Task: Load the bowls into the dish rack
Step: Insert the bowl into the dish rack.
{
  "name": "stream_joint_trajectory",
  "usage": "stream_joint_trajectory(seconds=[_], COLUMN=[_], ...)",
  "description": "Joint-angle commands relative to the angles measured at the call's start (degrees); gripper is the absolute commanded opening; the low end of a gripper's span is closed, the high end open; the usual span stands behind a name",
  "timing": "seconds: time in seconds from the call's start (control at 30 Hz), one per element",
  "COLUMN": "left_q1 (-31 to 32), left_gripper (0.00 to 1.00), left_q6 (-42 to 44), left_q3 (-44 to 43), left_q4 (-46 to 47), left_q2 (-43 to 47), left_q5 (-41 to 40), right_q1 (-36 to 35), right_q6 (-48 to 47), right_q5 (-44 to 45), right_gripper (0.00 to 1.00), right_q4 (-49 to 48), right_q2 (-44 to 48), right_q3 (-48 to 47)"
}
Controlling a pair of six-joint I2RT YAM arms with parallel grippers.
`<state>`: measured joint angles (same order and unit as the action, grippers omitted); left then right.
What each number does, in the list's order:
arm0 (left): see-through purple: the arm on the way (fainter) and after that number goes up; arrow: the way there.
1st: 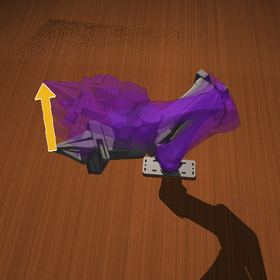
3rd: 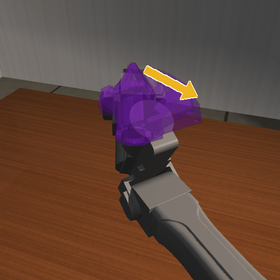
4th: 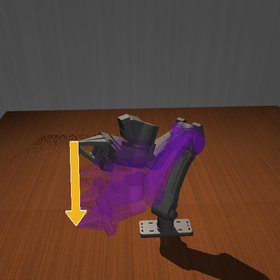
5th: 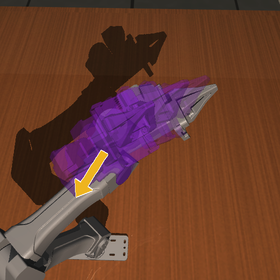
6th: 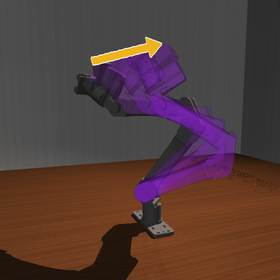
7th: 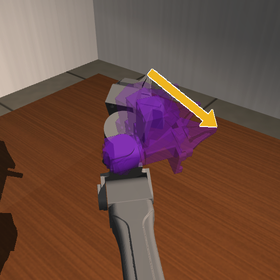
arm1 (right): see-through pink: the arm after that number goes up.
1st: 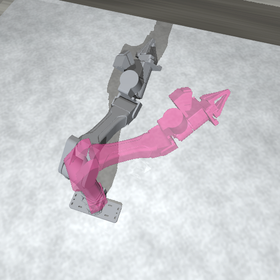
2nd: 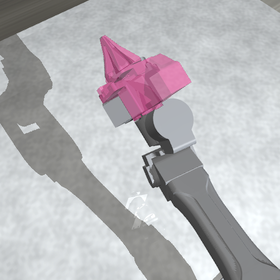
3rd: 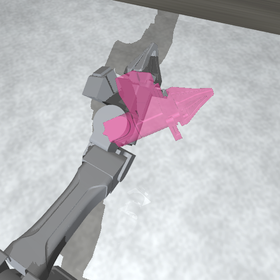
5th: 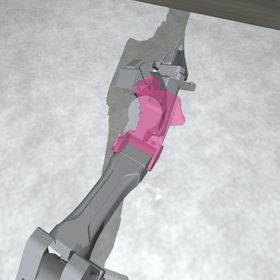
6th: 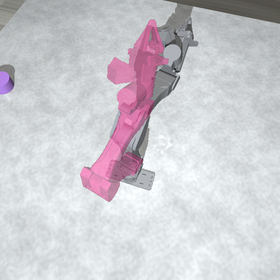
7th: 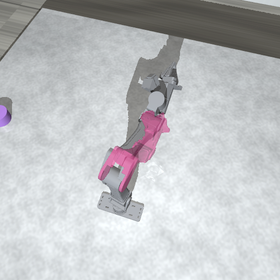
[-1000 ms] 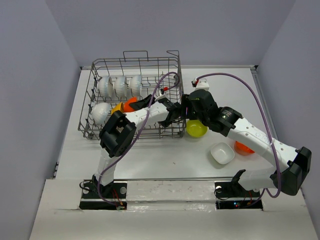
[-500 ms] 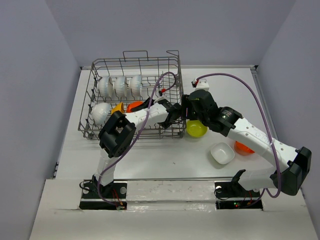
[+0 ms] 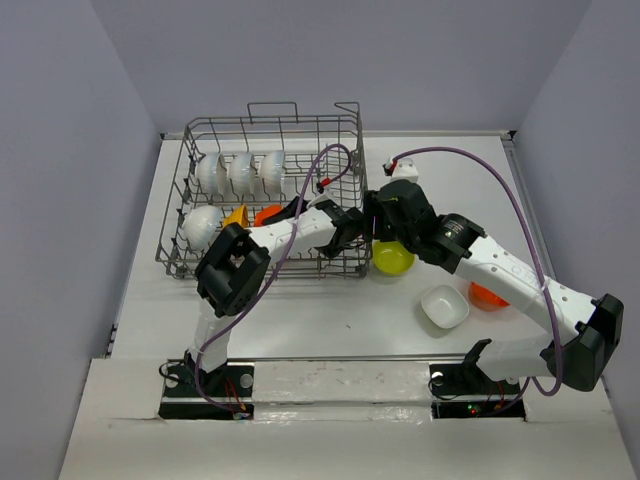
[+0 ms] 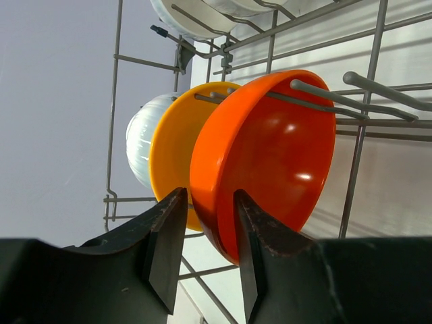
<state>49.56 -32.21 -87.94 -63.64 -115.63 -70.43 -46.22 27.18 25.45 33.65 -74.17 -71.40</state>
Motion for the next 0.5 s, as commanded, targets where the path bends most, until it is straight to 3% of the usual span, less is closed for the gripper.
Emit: stream_joint_trajectory(seconds=[0.0, 0.47], left_q1=[4.8, 4.8], left_gripper=[0.48, 0.57], left_q6=[-3.2, -5.6], left_q3=[4.0, 4.2], left_q4=[2.1, 0.0], left_q2=[-0.2, 3.7], left_q5=[1.6, 1.4], right_q1=[-0.3, -0.3], right_q6=[-0.1, -0.2], right_q5=[0.2, 0.3], right_gripper=[0.64, 0.64], right_q4=[-2.8, -2.8], right_q2=[1.3, 0.8], right_q3=[-1.2, -1.7])
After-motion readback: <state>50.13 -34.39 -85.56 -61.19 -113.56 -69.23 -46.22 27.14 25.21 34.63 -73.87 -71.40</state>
